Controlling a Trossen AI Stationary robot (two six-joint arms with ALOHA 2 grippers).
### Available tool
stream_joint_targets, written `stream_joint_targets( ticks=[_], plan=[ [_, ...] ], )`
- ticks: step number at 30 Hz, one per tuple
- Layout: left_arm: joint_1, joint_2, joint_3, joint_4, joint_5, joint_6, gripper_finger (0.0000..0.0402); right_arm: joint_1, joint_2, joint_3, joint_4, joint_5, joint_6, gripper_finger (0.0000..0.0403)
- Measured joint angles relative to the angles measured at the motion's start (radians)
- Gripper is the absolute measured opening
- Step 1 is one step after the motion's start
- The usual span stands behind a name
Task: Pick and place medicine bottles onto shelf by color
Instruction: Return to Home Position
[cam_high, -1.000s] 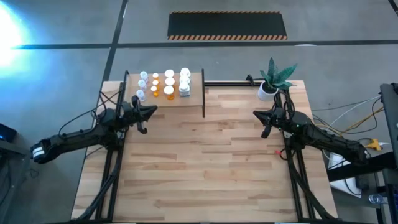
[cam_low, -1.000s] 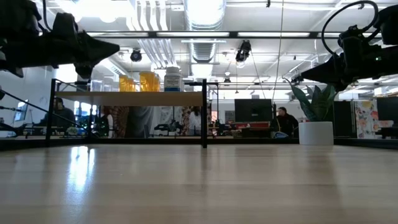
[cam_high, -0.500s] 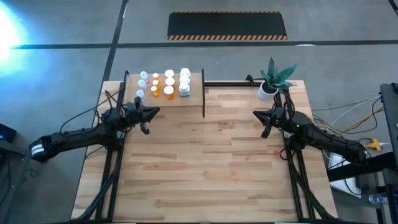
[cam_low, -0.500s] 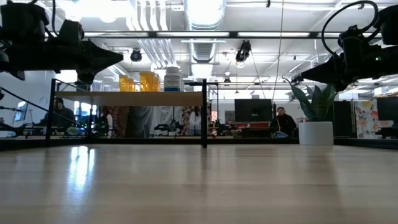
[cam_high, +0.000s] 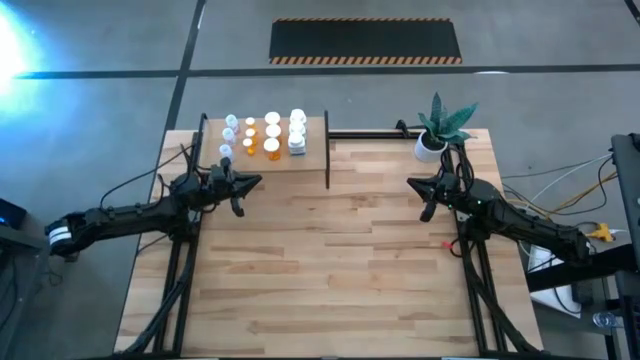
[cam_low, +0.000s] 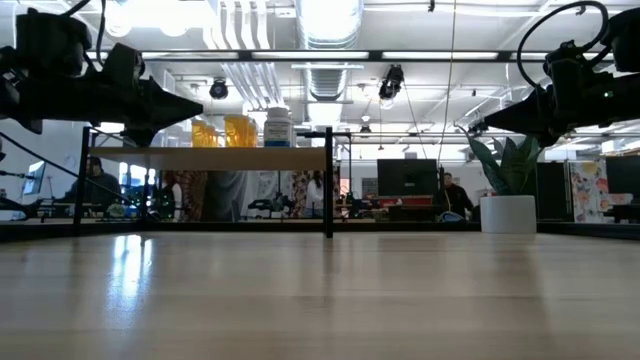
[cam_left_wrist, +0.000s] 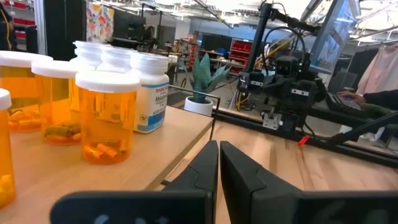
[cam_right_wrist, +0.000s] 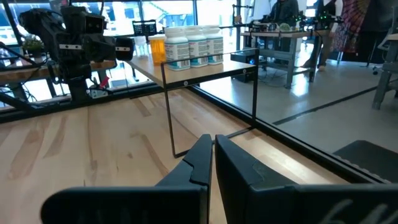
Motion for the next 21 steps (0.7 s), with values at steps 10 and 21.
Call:
stream_joint_targets(
  ticks=[10, 21],
  plan=[
    [0.0, 0.058, 0.0, 0.009, 0.0, 0.004, 0.0, 0.0, 0.0, 0.0, 0.0, 0.0, 0.0, 0.0013],
    [0.001, 0.073, 0.0, 0.052, 0.0, 0.028, 0.0, 0.0, 0.0, 0.0, 0.0, 0.0, 0.0, 0.0013]
  ],
)
